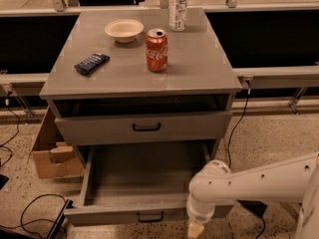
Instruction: Open middle drawer
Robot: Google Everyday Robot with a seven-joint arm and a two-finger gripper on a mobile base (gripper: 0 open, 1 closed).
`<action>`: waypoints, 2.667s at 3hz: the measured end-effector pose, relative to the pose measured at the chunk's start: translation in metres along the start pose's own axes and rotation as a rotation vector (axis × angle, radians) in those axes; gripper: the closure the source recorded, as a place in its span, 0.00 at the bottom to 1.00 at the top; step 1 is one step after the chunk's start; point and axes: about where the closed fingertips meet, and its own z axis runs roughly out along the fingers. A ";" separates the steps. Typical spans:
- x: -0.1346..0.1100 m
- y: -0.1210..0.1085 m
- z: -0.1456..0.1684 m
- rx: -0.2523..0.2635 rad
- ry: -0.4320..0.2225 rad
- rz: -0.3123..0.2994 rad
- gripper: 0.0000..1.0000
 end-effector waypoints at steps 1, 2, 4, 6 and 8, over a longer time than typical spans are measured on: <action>0.000 0.000 0.000 0.000 0.000 0.000 0.64; 0.000 0.016 -0.006 0.006 0.012 -0.001 0.89; 0.003 0.029 -0.010 0.013 0.020 0.015 1.00; 0.009 0.044 -0.013 0.020 0.029 0.046 1.00; 0.019 0.066 -0.019 0.030 0.045 0.095 1.00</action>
Offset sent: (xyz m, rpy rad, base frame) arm -0.1385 0.0146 0.0771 -0.1204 -0.0428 0.0121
